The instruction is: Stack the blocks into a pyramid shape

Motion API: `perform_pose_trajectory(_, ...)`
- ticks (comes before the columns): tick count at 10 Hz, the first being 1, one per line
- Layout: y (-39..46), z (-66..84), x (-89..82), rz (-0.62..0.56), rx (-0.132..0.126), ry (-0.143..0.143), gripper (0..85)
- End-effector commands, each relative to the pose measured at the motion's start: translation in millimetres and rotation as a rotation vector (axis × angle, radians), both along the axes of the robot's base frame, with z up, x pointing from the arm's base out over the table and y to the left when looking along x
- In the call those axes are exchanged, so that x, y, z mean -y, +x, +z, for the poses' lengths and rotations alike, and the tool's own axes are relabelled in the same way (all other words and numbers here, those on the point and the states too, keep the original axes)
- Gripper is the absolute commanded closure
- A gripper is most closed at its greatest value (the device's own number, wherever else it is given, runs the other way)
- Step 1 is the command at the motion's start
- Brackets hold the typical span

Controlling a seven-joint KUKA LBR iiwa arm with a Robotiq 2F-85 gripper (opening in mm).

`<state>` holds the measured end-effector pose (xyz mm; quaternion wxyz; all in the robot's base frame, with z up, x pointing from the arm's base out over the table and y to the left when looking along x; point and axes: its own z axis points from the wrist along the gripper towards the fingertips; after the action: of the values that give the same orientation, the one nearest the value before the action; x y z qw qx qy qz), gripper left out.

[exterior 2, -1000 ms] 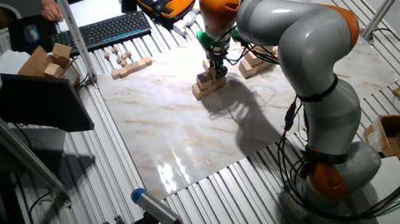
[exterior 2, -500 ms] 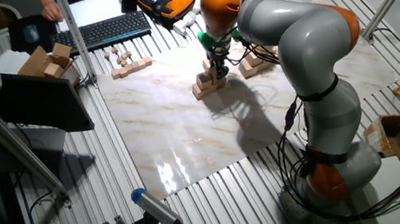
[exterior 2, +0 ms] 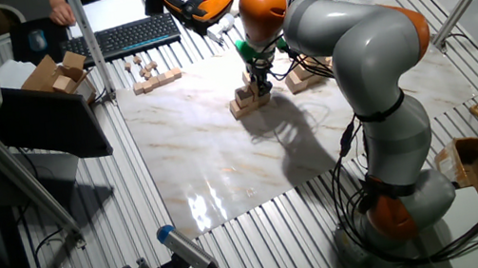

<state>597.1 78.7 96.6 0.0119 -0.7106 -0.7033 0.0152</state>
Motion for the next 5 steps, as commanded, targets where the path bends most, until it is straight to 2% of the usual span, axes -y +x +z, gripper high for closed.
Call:
perform_pose_trajectory(1,-0.3,-1.1,0.1,0.0,0.003,-0.002,68.0)
perform_pose_trajectory(5,-1.2,-3.3,0.5,0.003,0.008,-0.006,68.0)
